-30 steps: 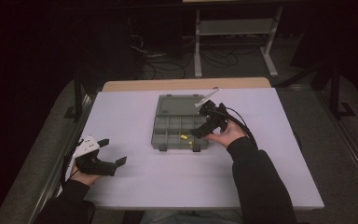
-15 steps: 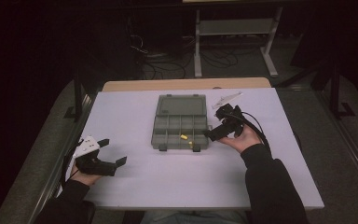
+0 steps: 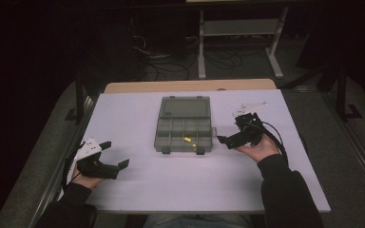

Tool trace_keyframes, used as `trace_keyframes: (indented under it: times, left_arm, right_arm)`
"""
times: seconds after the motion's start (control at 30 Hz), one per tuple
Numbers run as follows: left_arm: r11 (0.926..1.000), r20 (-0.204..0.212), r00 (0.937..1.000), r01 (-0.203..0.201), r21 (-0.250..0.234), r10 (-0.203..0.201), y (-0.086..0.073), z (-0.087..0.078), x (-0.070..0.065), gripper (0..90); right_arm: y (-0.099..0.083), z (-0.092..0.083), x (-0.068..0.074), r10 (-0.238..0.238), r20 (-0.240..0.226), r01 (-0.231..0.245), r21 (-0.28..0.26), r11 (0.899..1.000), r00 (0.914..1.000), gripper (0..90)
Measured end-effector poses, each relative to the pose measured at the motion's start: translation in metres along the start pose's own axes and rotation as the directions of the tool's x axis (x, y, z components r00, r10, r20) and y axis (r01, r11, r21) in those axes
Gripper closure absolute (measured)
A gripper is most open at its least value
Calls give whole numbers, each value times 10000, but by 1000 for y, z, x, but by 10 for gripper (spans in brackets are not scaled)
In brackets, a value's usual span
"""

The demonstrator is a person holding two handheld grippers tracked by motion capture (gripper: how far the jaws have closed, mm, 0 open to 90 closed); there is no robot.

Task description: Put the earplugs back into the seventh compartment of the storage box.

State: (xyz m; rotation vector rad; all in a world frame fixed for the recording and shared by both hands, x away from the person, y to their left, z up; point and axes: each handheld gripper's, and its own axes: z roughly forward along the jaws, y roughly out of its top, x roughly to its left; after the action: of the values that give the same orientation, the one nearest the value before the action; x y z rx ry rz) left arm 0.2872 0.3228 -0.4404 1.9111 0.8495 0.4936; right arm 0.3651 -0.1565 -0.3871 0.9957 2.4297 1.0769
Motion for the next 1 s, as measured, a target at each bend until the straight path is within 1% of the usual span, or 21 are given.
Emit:
trace_keyframes:
  times: [0.33,0.57,0.67,0.87,1.0]
  left_arm:
    - [10000,-10,10000,-18,1,18,0,0,0,0]
    - [10000,-16,10000,-10,-7,10,0,0,0,0]
    - [10000,-24,10000,-6,-9,5,0,0,-1,0]
    - [10000,-27,10000,-10,-6,10,0,0,0,0]
    - [10000,-17,10000,1,-2,-1,0,0,0,0]
  right_arm:
    - [-24,-14,-8,316,5,-315,-578,9978,9995,0]
    - [-41,-25,-13,580,-39,-581,-975,9935,9983,0]
    - [-49,-28,-13,692,-135,-702,-1085,9916,9975,0]
    - [-61,-35,-14,699,-110,-708,-1405,9876,9975,0]
    - [-70,-38,-15,735,-89,-740,-1498,9860,9973,0]
